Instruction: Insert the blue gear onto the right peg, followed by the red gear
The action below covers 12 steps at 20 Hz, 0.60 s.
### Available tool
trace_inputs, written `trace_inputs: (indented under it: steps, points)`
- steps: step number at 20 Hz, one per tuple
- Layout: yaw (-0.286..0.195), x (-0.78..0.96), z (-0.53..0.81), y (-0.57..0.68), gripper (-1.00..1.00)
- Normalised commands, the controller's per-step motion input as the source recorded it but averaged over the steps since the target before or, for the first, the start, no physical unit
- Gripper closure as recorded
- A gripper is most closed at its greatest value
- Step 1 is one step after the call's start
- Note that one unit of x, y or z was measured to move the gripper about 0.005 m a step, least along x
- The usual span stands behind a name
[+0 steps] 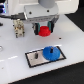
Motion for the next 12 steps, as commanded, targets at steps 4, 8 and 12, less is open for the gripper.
trace_inputs:
  steps: [4,8,12]
  points:
    - [0.0,0.68,0.24,0.0,1.0]
    - [0.0,0.69,0.16,0.0,1.0]
    - [0.0,0.65,0.11,0.0,1.0]
